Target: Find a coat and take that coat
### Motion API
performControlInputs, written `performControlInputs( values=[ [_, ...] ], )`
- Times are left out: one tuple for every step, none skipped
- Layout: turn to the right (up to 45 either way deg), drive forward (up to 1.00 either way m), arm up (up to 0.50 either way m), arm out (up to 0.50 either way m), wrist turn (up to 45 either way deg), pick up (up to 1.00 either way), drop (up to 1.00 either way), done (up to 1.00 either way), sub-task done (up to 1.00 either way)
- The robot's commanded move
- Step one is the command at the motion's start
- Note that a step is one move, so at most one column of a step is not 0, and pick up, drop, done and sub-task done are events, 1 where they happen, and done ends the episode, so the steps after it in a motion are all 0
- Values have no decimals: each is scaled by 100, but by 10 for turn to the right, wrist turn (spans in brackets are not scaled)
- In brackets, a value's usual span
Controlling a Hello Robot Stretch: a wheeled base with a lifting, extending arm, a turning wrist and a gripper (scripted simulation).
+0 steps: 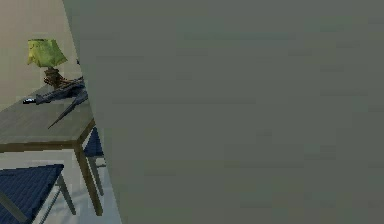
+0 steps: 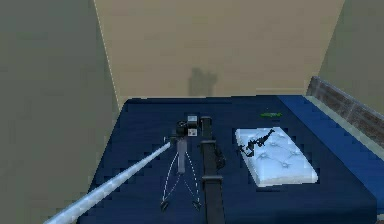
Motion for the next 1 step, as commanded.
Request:
performControlInputs(
  values=[
    [0, 0, 0, 0, 450, 0, 0, 0, 0]
  ],
)
